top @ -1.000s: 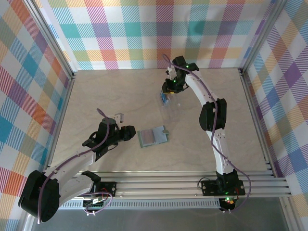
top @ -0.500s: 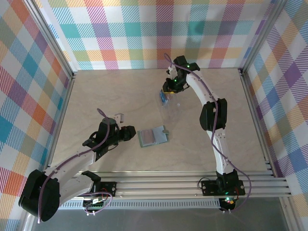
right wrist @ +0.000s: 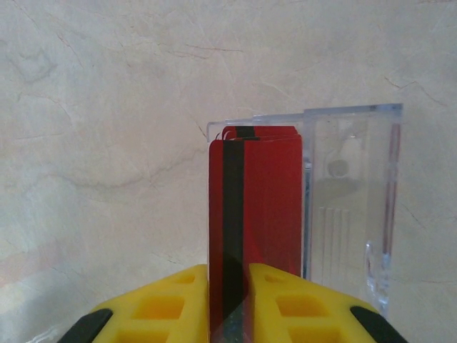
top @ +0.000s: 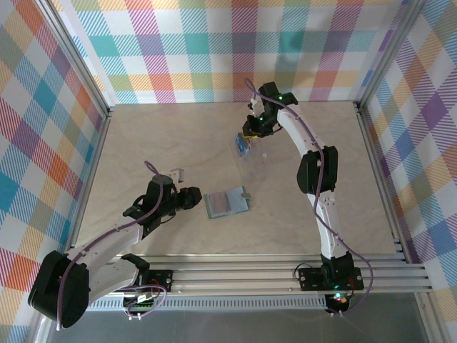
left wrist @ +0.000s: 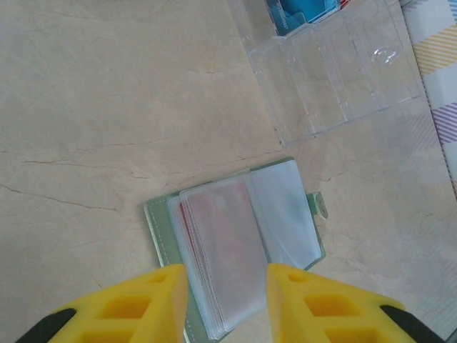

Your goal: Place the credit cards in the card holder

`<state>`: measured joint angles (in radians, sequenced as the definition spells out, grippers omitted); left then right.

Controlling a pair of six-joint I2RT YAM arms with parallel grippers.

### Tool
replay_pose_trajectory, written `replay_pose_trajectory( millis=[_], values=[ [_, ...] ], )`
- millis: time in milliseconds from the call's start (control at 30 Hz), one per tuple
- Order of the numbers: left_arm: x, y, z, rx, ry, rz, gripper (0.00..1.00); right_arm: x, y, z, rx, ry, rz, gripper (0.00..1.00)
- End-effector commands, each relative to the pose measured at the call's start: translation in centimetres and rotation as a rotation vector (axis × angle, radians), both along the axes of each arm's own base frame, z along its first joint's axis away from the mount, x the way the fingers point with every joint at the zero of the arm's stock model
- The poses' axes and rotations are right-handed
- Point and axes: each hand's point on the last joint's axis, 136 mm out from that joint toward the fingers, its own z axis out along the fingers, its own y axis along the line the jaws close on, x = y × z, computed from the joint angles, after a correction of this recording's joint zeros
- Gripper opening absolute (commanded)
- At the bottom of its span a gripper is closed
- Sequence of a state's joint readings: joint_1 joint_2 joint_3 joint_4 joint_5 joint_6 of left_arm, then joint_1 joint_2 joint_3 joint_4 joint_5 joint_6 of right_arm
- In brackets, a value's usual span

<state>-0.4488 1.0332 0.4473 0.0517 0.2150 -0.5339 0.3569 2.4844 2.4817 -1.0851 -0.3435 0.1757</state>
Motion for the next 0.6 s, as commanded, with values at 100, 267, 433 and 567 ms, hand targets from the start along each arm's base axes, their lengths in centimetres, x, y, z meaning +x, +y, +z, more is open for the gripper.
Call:
replay_pose_trajectory(
  millis=[100,267,433,567],
  values=[
    [0.23,0.23,-0.15,0.01,0.01,0.007,0.35,-0.17,0.04,3.39,0.061,-0.036,-0.002,0.18],
    [0.22,0.17,-0.17,0.009,0.011,0.005,0.35,-0.06,-0.28,3.63,0.063,-0.037,-0.012,0.17],
    [0.25,0.14,-0.28,0.01,0.015,0.004,0.35,0.04,-0.54,3.94,0.066,-0.04,-0.018,0.16],
    [0.26,0.13,-0.3,0.01,0.016,0.004,0.35,0.11,-0.7,3.93,0.063,-0.04,-0.023,0.14]
  ],
)
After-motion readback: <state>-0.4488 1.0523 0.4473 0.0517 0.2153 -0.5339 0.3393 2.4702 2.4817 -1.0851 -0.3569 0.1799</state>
